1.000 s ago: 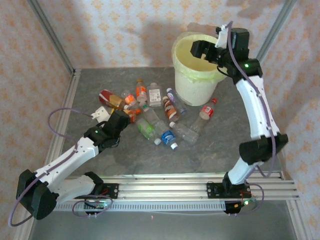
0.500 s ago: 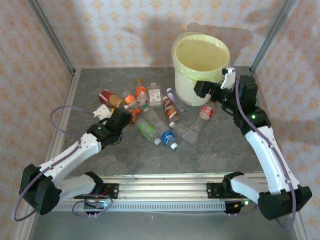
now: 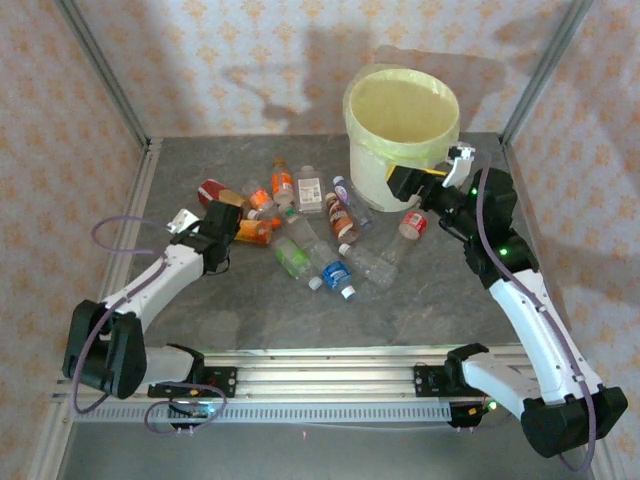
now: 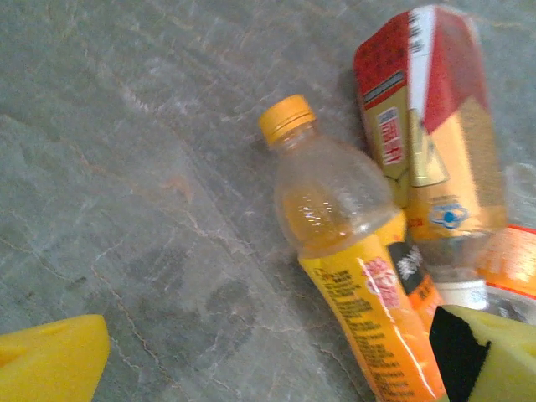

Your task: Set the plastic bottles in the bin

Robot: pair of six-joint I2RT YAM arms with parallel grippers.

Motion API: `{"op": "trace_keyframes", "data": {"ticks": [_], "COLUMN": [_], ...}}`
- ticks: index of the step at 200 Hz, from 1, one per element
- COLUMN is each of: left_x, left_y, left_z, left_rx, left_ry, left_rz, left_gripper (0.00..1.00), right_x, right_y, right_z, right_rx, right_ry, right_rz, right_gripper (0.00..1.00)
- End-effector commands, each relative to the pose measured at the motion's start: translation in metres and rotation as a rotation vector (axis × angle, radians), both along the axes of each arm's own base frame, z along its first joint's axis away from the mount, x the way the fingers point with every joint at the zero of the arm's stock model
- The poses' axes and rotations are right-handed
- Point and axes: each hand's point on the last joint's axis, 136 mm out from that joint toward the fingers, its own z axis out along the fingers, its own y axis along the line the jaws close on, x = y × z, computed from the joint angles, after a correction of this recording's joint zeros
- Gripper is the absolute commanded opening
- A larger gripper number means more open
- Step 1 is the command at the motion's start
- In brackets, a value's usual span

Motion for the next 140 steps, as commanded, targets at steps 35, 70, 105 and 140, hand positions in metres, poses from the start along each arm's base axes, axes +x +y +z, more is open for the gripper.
{"op": "trace_keyframes", "data": {"ticks": [35, 70, 105, 140], "left_x": [0.033, 0.028, 0.021, 0.022], "left_y": [-0.051, -0.093, -0.119, -0.143], "left_z": [-0.017, -0.029, -0.035, -0.042], "left_rx": [-0.292, -0.314, -0.290, -0.268], "left_ry": [-0.002, 0.055, 0.097, 0.152], "left_rz": [-0.063, -0.183, -0.279, -0.381], "left_gripper": [1.00, 1.00, 1.00, 0.99], "right_x": [-0.004, -0.002, 0.001, 0.002], "right_y": [0.005, 0.004, 0.004, 0.005], "right_z": [0.002, -0.003, -0.003, -0.006], "right_rx": [-0.008, -0.006, -0.012, -0.009], "right_ry": [-0.022, -0.014, -0.016, -0.006], "right_rz": [0.032, 0.021, 0.019, 0.020], "right_gripper": [0.99, 0.99, 0.99, 0.99]}}
